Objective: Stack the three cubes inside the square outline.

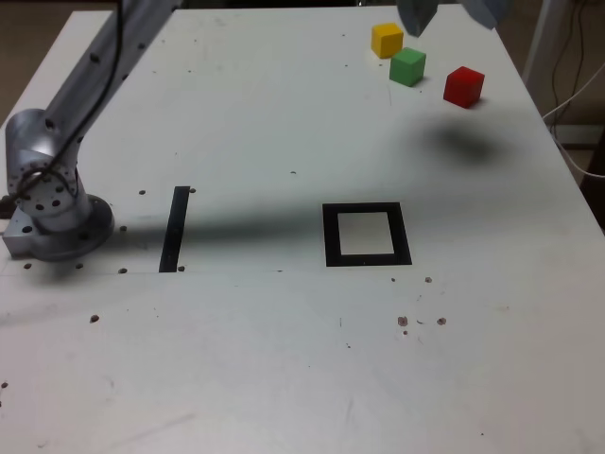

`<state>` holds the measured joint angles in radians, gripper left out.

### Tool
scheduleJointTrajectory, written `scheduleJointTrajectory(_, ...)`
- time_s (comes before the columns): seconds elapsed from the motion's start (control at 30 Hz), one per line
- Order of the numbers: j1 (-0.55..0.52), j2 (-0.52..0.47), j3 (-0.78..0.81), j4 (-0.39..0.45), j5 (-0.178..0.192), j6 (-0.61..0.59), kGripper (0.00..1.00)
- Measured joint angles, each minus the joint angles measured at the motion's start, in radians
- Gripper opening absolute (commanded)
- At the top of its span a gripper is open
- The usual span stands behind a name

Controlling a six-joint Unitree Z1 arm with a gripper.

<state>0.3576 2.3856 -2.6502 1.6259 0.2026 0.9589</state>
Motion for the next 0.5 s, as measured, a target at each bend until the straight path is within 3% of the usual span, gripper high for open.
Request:
scheduleJointTrajectory(0.27, 0.047, 0.171, -0.151, 0.0, 0.055, 0.052, 0.99)
scheduleJointTrajectory(0.5, 0.051, 0.287, -0.205, -0.006, 0.067, 0.071, 0.98)
